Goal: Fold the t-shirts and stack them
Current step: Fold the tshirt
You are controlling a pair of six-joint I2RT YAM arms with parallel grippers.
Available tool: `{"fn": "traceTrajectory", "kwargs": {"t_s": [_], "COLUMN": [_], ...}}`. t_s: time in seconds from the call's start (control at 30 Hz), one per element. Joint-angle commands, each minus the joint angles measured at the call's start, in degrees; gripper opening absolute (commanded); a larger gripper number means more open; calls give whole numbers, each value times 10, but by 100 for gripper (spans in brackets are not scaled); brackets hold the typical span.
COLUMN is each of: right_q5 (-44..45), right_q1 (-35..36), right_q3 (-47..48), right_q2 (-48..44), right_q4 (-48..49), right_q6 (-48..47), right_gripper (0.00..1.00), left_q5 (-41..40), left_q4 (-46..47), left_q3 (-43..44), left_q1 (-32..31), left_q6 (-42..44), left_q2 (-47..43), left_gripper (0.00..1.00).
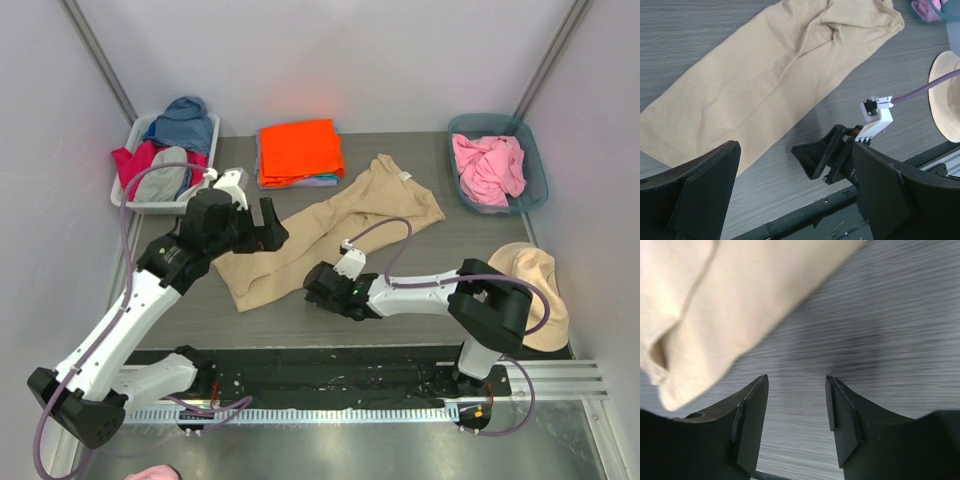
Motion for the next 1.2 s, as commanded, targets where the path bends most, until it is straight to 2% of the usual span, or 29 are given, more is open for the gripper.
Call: {"fn": "traceTrajectory", "kwargs": {"t_s": [0.0, 0.27, 0.57, 0.63, 0.67, 0.7, 0.73, 0.77, 0.93, 1.03, 1.17], "right_q5": [97, 107, 101, 98, 96, 96, 96, 95, 100, 108, 122], "right_q1": [26, 31, 30, 31, 30, 31, 31, 31, 31, 30, 26], "right_q3": [59, 97, 109, 110, 108, 106, 100, 96, 27, -33, -97], "right_q2": [31, 102, 146, 153, 155, 155, 154, 153, 98, 26, -83], "right_q4": [34, 39, 46, 47, 47, 47, 51, 51, 33, -3, -68], "right_q6": [64, 125, 147, 148, 149, 151, 154, 155, 165, 170, 164], "right_gripper": [57, 56, 56, 51, 46, 22, 8, 1, 1, 1, 1], "left_q5": [-19, -45, -46, -46, -47, -48, -53, -54, -70, -75, -34], "left_q4": [-26, -75, -88, -90, -91, -91, -91, -92, -101, -102, -79], "left_q3": [-3, 1, 1, 1, 1, 1, 1, 1, -10, -28, -67], "left_q1": [1, 1, 1, 1, 1, 1, 1, 1, 1, 1, 0], "left_q6": [14, 36, 44, 45, 45, 46, 45, 45, 44, 43, 31], "left_q2": [-37, -56, -61, -60, -60, -60, -58, -56, -50, -39, -22], "left_gripper": [99, 100, 100, 100, 100, 100, 100, 100, 100, 100, 100]}}
